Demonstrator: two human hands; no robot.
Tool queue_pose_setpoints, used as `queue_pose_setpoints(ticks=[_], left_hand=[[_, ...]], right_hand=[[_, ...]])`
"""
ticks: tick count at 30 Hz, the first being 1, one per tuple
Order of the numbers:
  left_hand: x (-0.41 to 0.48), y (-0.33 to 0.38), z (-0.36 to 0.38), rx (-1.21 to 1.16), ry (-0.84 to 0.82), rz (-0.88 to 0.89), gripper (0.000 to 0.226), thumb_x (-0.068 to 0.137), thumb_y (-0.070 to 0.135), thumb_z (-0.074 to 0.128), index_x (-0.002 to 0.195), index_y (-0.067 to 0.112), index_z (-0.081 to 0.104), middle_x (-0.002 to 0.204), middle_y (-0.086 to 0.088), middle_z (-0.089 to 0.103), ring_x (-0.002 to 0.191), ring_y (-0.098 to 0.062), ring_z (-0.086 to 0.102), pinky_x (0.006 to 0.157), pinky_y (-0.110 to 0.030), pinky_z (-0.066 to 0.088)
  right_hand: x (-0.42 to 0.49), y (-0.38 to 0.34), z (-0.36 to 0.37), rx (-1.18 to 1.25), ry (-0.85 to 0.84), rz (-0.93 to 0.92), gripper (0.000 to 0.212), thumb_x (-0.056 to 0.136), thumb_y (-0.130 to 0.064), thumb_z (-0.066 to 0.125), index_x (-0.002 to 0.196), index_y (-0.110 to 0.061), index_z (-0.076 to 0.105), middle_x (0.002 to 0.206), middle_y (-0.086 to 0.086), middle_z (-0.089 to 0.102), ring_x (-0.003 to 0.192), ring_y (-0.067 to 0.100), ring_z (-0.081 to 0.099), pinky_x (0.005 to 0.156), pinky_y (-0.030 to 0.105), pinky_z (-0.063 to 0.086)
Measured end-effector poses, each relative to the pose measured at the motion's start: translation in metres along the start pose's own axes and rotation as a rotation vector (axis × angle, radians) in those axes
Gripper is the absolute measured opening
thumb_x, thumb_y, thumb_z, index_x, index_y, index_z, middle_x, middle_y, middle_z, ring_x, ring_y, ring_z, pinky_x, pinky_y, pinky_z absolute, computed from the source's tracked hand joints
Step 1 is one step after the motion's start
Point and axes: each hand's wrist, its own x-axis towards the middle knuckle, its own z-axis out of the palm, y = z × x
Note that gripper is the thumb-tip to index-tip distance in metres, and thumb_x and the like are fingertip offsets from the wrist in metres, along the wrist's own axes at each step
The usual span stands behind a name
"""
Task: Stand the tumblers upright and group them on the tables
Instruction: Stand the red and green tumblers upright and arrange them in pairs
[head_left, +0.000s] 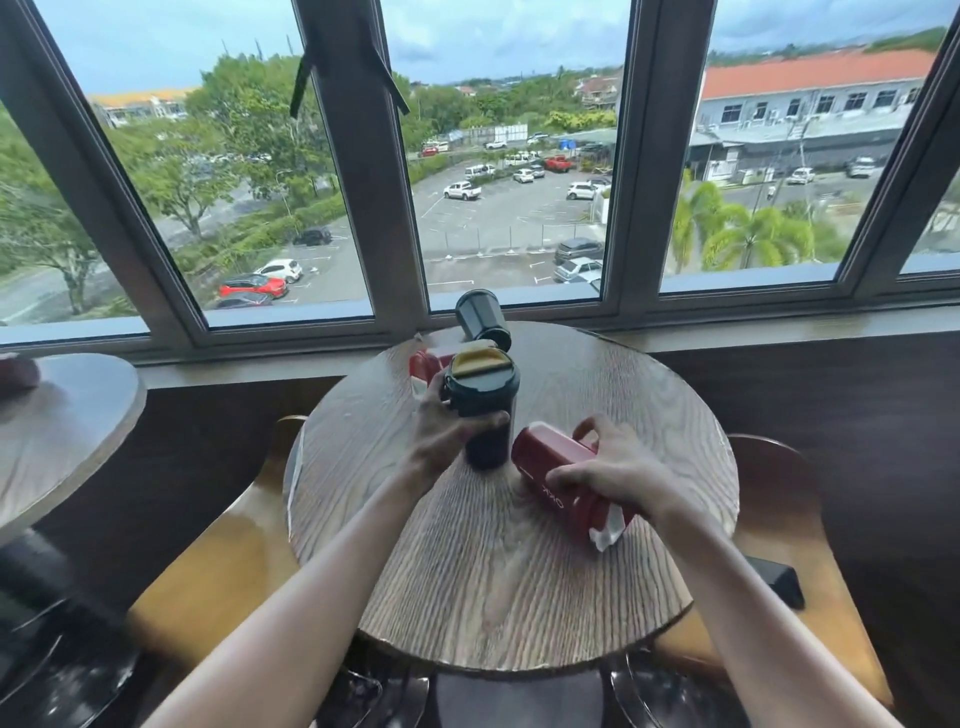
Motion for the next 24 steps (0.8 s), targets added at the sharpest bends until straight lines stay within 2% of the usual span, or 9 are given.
queue_pose_setpoints(ticks=[4,7,8,10,13,16,18,21,24], left_hand=[[-0.021,-0.006,-0.013,0.015,0.062,-0.013,0.075,0.064,0.013,0.09,0.126,0.013,0.046,0.102,0.014,0.063,0.093,0.005,0.06,0.076,-0.006,0.05],[-0.037,-0.013,-0.016,0.009,0.122,-0.029,0.095,0.048,0.044,0.094,0.126,0.023,0.044,0.118,0.001,0.061,0.112,-0.016,0.059,0.093,-0.035,0.053],[-0.042,-0.014,-0.017,0.009,0.111,-0.035,0.097,0.048,0.047,0.093,0.128,0.026,0.042,0.124,-0.001,0.058,0.116,-0.018,0.057,0.094,-0.037,0.052],[-0.055,-0.013,-0.016,0.0,0.039,-0.094,0.088,0.062,0.038,0.082,0.135,0.025,0.036,0.13,-0.002,0.053,0.115,-0.016,0.054,0.085,-0.022,0.047],[-0.067,-0.019,-0.013,0.02,-0.009,-0.109,0.065,0.084,0.013,0.065,0.14,0.017,0.033,0.13,0.0,0.054,0.09,0.004,0.049,0.064,0.001,0.036],[-0.069,-0.029,-0.014,0.102,0.013,-0.077,0.065,0.088,-0.002,0.059,0.144,0.014,0.032,0.133,-0.002,0.052,0.092,0.004,0.05,0.061,0.007,0.035],[-0.068,-0.034,-0.015,0.129,0.059,-0.1,0.071,0.084,0.003,0.069,0.143,0.016,0.032,0.131,-0.008,0.054,0.103,-0.008,0.051,0.067,-0.001,0.041],[-0.069,-0.036,-0.012,0.172,0.098,-0.122,0.072,0.074,0.027,0.082,0.133,0.023,0.04,0.119,-0.006,0.057,0.106,-0.018,0.052,0.076,-0.025,0.041],[-0.071,-0.032,-0.007,0.247,0.109,-0.12,0.078,0.059,0.05,0.082,0.124,0.027,0.044,0.115,-0.003,0.043,0.114,-0.021,0.041,0.092,-0.034,0.039]], right_hand=[[0.0,0.001,0.003,0.007,0.029,-0.021,0.069,0.056,-0.051,0.081,0.114,-0.028,0.052,0.115,0.005,0.053,0.104,0.026,0.056,0.095,0.044,0.049],[-0.002,0.002,0.007,-0.016,0.072,-0.039,0.071,0.053,-0.059,0.076,0.114,-0.029,0.052,0.118,0.006,0.055,0.109,0.029,0.056,0.097,0.048,0.046],[-0.004,0.001,0.009,-0.007,0.082,-0.04,0.074,0.049,-0.063,0.073,0.113,-0.031,0.052,0.118,0.006,0.055,0.109,0.03,0.056,0.097,0.049,0.046],[-0.006,0.001,0.01,0.015,0.103,-0.048,0.08,0.042,-0.069,0.066,0.112,-0.033,0.052,0.118,0.006,0.056,0.109,0.03,0.056,0.097,0.05,0.046],[-0.01,0.001,0.011,0.036,0.137,-0.085,0.076,0.046,-0.068,0.069,0.112,-0.033,0.055,0.116,0.005,0.059,0.109,0.027,0.057,0.098,0.048,0.046],[-0.013,0.004,0.014,0.051,0.193,-0.117,0.063,0.062,-0.056,0.078,0.116,-0.03,0.058,0.117,0.005,0.06,0.107,0.026,0.058,0.096,0.044,0.048],[-0.015,0.005,0.016,0.068,0.213,-0.129,0.061,0.065,-0.053,0.079,0.118,-0.029,0.06,0.118,0.006,0.059,0.107,0.026,0.059,0.094,0.043,0.049],[-0.016,0.006,0.018,0.067,0.232,-0.147,0.062,0.065,-0.053,0.078,0.119,-0.028,0.06,0.119,0.007,0.059,0.107,0.027,0.06,0.093,0.044,0.05],[-0.016,0.006,0.017,0.08,0.236,-0.143,0.062,0.067,-0.051,0.079,0.122,-0.027,0.061,0.121,0.007,0.059,0.107,0.026,0.06,0.094,0.042,0.05]])
